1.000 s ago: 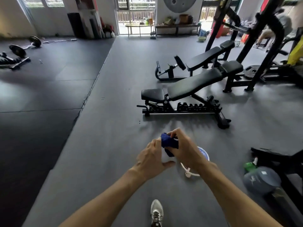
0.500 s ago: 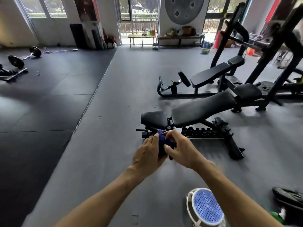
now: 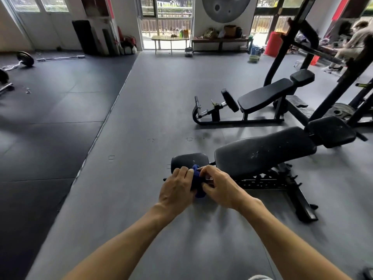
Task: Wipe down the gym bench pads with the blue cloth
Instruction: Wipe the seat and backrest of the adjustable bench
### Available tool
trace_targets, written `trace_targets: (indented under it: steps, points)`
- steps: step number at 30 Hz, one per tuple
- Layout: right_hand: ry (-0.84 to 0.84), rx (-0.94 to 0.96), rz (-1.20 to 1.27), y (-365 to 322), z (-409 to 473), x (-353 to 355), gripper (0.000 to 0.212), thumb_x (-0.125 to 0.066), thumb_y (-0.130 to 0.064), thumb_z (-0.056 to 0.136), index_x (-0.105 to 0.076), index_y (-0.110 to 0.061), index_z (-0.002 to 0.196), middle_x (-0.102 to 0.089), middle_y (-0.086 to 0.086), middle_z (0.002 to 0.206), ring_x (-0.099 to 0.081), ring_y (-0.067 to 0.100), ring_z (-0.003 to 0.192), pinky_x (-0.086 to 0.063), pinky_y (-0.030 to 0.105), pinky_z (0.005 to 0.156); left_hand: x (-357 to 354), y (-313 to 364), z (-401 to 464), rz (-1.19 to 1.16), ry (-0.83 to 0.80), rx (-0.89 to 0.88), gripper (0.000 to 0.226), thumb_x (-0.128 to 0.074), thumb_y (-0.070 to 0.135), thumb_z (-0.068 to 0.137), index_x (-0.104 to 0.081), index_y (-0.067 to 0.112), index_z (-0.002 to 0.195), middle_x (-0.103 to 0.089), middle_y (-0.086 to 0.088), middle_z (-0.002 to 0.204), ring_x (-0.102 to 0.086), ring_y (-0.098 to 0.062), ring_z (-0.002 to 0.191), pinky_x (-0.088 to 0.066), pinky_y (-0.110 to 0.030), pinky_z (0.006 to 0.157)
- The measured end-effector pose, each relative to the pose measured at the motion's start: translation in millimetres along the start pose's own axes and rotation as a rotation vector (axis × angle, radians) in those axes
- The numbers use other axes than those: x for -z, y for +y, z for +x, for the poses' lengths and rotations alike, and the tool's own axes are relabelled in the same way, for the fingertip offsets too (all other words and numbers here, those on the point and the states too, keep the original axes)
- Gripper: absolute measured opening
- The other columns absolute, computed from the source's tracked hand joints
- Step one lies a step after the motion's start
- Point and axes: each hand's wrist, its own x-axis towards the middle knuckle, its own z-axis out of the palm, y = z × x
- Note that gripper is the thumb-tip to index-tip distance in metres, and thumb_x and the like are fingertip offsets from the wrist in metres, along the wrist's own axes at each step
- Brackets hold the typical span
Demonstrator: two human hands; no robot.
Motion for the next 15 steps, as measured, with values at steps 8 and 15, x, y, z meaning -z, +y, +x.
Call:
trace_targets:
  steps: [8,15]
  points:
    - [-0.052,-0.026,0.042,76,114,32,0.025,-0.063,-0.015,0.091,-0.055,-0.031,0.107,-0.060,-0.009,0.117,-0.061,0.014,0.106,-0.054,0.037,0.094,-63,-35,119,-0.051,-0.043,0.057,0.041,-0.068,0.009,0.085,-0.061,0.000,0.124,-0.051,-0.014,0.112,-0.052,-0.026,0.095,-0.059,-0.038,0.081]
    - [-0.214,0.019,0.060,165,217,57,0.023,-0.061,-0.013,0.093,-0.058,-0.027,0.112,-0.061,-0.010,0.112,-0.062,0.011,0.104,-0.055,0.034,0.093,-138,-46,203,-0.102,0.026,0.206,0.043,-0.070,-0.005,0.082,-0.058,-0.001,0.123,-0.064,-0.016,0.104,-0.061,-0.028,0.085,-0.060,-0.039,0.078]
